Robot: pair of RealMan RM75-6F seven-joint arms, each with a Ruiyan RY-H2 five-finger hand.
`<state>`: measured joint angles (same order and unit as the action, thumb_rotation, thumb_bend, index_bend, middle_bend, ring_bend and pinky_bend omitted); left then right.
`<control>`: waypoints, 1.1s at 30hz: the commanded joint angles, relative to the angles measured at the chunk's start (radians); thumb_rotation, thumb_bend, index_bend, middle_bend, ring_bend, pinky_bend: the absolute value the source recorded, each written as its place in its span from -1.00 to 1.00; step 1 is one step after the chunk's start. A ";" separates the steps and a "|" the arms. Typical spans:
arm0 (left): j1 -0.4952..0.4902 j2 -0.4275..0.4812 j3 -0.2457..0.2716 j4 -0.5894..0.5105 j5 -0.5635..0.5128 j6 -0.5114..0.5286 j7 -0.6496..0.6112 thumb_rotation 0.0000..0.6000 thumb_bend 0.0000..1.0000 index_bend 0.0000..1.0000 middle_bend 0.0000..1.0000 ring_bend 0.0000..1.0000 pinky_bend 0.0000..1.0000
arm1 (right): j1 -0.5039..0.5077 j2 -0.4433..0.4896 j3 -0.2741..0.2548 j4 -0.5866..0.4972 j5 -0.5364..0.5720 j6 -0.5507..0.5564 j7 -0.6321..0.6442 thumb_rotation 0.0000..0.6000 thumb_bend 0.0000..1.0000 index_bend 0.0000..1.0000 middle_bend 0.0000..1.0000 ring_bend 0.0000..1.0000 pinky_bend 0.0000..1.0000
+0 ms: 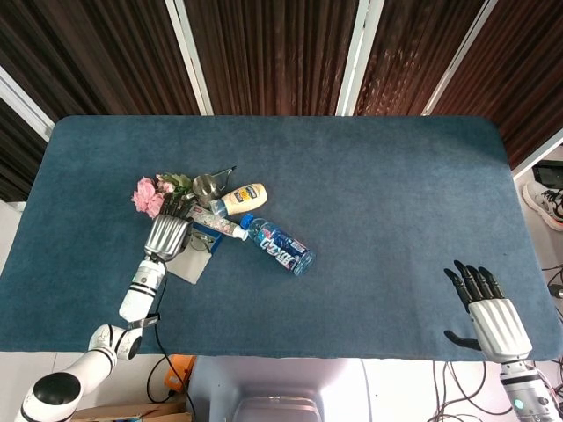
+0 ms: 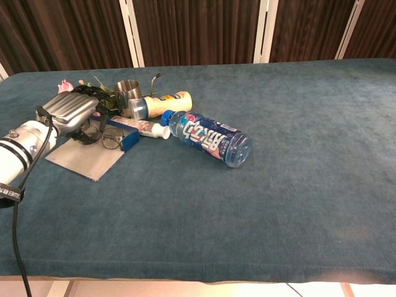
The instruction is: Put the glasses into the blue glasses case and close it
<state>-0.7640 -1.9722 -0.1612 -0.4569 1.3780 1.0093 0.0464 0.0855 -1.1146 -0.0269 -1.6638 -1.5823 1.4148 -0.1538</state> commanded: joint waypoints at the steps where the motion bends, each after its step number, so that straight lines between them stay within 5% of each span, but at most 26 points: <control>1: 0.000 -0.006 -0.002 0.013 0.001 0.009 -0.019 1.00 -0.31 -0.28 -0.84 -1.00 -1.00 | 0.001 0.000 0.003 0.000 0.005 -0.003 -0.002 1.00 -0.57 -1.00 -1.00 -1.00 -1.00; 9: 0.004 -0.018 -0.009 0.027 -0.003 0.033 -0.020 1.00 -0.33 -0.63 -0.92 -1.00 -1.00 | 0.002 -0.002 0.001 -0.002 0.005 -0.007 -0.012 1.00 -0.57 -1.00 -1.00 -1.00 -1.00; 27: 0.016 0.013 -0.019 -0.035 -0.028 0.005 0.065 1.00 -0.36 -0.79 -1.00 -1.00 -1.00 | 0.002 -0.002 -0.003 -0.002 -0.001 -0.009 -0.010 1.00 -0.57 -1.00 -1.00 -1.00 -1.00; 33: 0.048 0.072 -0.017 -0.172 -0.008 0.092 0.018 1.00 -0.37 -0.79 -1.00 -1.00 -0.99 | 0.003 -0.003 -0.003 0.000 -0.002 -0.010 -0.012 1.00 -0.57 -1.00 -1.00 -1.00 -1.00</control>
<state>-0.7362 -1.9353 -0.1821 -0.5617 1.3566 1.0574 0.0880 0.0883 -1.1178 -0.0297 -1.6642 -1.5848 1.4053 -0.1656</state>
